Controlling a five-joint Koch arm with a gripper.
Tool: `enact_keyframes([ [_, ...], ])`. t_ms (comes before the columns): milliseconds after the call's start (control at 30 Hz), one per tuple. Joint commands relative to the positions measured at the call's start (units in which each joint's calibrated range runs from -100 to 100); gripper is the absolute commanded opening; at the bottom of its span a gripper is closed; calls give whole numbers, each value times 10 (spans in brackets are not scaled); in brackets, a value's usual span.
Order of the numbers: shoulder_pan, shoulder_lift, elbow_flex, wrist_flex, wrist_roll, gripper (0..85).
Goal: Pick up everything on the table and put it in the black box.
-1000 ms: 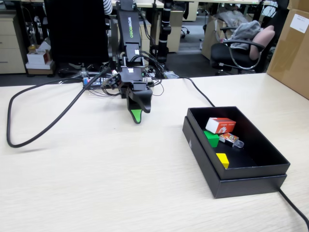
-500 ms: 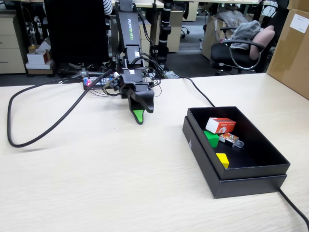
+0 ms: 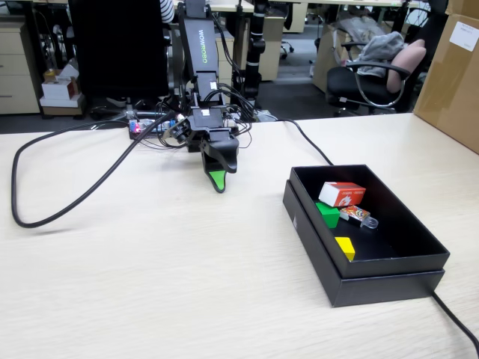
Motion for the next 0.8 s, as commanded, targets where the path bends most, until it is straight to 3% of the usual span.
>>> enact_keyframes([
  [0, 0, 8, 0, -8, 4, 487],
  [767, -3, -15, -30, -1, 3, 487],
])
